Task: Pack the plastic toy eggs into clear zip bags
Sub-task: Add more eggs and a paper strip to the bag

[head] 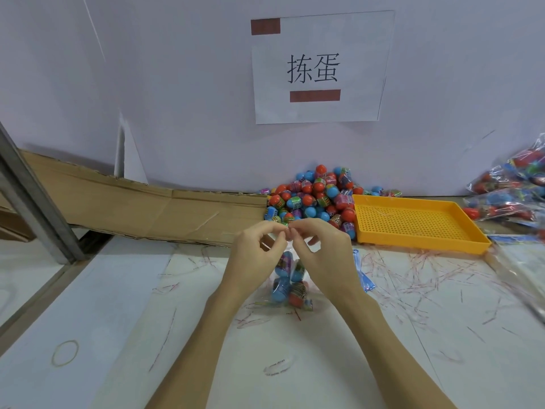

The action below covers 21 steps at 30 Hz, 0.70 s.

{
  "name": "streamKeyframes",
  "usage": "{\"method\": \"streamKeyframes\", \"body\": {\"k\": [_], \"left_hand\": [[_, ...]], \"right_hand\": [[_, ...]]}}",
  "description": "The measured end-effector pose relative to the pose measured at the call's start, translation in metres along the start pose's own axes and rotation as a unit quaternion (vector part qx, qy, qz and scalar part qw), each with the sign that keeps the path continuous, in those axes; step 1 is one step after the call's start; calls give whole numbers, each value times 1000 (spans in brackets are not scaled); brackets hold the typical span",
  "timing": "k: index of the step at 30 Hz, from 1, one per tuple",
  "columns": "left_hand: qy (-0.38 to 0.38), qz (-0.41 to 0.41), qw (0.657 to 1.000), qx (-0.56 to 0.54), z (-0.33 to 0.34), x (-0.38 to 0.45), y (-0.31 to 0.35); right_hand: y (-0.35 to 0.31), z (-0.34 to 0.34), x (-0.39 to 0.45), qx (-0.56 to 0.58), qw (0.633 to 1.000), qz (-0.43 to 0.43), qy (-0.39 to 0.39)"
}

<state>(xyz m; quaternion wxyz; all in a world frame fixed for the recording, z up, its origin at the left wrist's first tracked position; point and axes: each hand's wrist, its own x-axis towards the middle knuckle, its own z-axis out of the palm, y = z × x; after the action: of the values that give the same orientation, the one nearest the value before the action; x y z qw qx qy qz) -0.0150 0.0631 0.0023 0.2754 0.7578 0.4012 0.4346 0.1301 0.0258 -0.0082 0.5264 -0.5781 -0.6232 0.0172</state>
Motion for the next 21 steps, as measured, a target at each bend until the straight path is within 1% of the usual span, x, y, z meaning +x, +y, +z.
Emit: {"method": "streamKeyframes", "body": {"k": [2, 4, 10, 13, 17, 21], "left_hand": [[3, -1, 1000, 8, -1, 0, -1], [5, 4, 1000, 17, -2, 1, -2], [7, 41, 998, 45, 1, -1, 3], [13, 10, 999, 34, 2, 1, 2], [18, -19, 999, 19, 2, 2, 0], [10, 11, 1000, 18, 0, 0, 0]], "right_hand": [[-1, -1, -1, 3, 1000, 0, -22], [0, -1, -1, -1, 1000, -8, -25], [3, -1, 0, 7, 1000, 0, 17], [2, 0, 0, 45, 998, 23, 21], [2, 3, -2, -8, 1000, -14, -2], [5, 2, -1, -24, 1000, -16, 9]]}}
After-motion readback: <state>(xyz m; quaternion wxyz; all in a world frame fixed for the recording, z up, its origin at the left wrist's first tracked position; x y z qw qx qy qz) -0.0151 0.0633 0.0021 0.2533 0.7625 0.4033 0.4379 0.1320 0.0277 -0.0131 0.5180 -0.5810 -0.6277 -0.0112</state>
